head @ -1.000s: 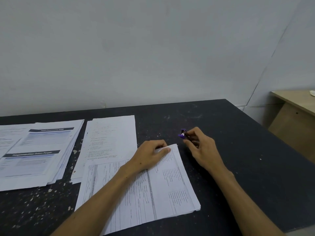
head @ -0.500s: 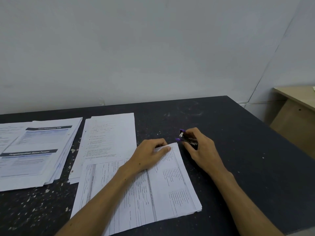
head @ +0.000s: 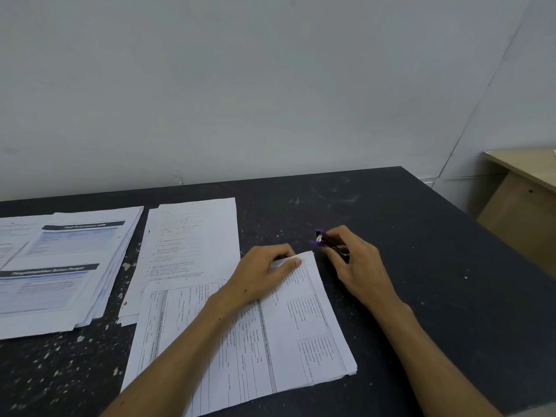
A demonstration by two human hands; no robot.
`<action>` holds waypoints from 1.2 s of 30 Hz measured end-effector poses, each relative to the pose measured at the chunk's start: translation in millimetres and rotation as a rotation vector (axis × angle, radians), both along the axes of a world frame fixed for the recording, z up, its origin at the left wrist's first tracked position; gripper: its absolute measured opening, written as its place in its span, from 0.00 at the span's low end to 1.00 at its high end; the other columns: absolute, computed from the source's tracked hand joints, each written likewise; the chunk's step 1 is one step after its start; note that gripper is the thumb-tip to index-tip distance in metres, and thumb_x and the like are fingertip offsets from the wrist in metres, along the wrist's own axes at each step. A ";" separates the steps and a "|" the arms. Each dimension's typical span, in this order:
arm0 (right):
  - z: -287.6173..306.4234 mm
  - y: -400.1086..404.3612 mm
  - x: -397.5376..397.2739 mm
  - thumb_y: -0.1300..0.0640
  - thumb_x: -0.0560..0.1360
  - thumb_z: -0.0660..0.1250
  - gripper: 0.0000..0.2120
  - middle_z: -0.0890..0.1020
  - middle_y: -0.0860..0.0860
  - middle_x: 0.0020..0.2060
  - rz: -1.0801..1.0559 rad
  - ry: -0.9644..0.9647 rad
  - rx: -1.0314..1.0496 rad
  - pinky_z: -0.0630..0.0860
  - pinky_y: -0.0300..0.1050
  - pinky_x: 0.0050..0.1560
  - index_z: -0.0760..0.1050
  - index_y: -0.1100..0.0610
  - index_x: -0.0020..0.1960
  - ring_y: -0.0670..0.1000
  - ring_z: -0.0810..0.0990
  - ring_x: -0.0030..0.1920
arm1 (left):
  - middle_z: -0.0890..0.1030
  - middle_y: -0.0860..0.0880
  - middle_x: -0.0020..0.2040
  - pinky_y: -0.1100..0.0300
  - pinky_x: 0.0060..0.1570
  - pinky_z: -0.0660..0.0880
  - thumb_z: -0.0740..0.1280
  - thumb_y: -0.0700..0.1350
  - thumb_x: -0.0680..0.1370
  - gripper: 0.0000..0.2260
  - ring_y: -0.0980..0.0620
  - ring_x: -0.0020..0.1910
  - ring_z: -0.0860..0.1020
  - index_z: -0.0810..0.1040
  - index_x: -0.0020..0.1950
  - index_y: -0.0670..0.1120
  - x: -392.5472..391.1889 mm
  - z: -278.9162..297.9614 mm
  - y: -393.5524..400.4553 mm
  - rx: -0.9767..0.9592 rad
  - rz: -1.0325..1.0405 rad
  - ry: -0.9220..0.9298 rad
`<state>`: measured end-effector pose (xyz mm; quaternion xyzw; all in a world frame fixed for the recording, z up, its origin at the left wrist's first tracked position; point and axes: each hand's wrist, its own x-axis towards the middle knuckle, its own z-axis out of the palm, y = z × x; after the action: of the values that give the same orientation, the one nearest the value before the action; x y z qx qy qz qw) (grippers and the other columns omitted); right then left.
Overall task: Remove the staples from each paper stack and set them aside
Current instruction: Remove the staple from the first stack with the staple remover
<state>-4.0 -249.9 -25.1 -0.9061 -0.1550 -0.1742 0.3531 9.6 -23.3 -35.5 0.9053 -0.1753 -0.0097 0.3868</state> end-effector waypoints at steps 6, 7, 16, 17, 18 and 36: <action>-0.8 -0.3 0.5 0.56 0.79 0.73 0.12 0.81 0.42 0.53 -0.029 0.014 0.007 0.71 0.26 0.48 0.75 0.51 0.61 0.39 0.79 0.49 | 0.82 0.61 0.46 0.71 0.41 0.70 0.66 0.56 0.82 0.06 0.58 0.44 0.83 0.81 0.53 0.57 -0.4 0.2 -0.3 0.003 0.001 -0.007; -1.3 0.1 0.4 0.56 0.78 0.73 0.13 0.81 0.43 0.54 -0.032 0.006 0.004 0.71 0.27 0.50 0.75 0.51 0.61 0.40 0.79 0.50 | 0.81 0.62 0.46 0.71 0.41 0.70 0.66 0.56 0.82 0.05 0.58 0.44 0.83 0.80 0.53 0.57 -0.8 0.4 -0.2 0.002 0.000 -0.009; -5.1 -0.5 2.5 0.56 0.76 0.76 0.15 0.81 0.45 0.54 -0.045 -0.071 -0.026 0.76 0.33 0.54 0.75 0.51 0.60 0.43 0.80 0.51 | 0.82 0.62 0.46 0.68 0.43 0.73 0.67 0.56 0.82 0.06 0.57 0.45 0.83 0.81 0.54 0.56 -1.5 0.4 -0.3 -0.003 0.005 -0.013; -5.2 -0.6 2.6 0.56 0.76 0.76 0.15 0.80 0.45 0.54 -0.044 -0.067 -0.025 0.75 0.31 0.53 0.75 0.50 0.59 0.43 0.80 0.51 | 0.81 0.62 0.46 0.68 0.43 0.73 0.67 0.56 0.82 0.06 0.57 0.45 0.83 0.81 0.54 0.56 -1.5 0.2 -0.4 -0.003 0.007 -0.013; -4.9 -0.7 2.6 0.56 0.76 0.76 0.15 0.80 0.45 0.54 -0.044 -0.059 -0.020 0.73 0.28 0.52 0.75 0.50 0.59 0.42 0.80 0.50 | 0.81 0.63 0.46 0.68 0.43 0.72 0.67 0.56 0.82 0.07 0.57 0.45 0.83 0.81 0.54 0.56 -1.8 0.3 -0.5 -0.004 0.009 -0.013; 0.1 -3.8 1.5 0.51 0.75 0.76 0.13 0.79 0.33 0.48 -0.036 0.032 0.179 0.73 0.24 0.48 0.77 0.44 0.57 0.33 0.79 0.51 | 0.79 0.58 0.55 0.67 0.53 0.74 0.69 0.57 0.80 0.09 0.58 0.51 0.77 0.79 0.57 0.55 -3.0 -4.9 -1.6 0.156 0.022 -0.183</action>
<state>-2.5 -253.7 -24.9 -0.8761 -0.1169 -0.1791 0.4322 6.6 -24.9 -40.3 0.9317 -0.1984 0.0635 0.2975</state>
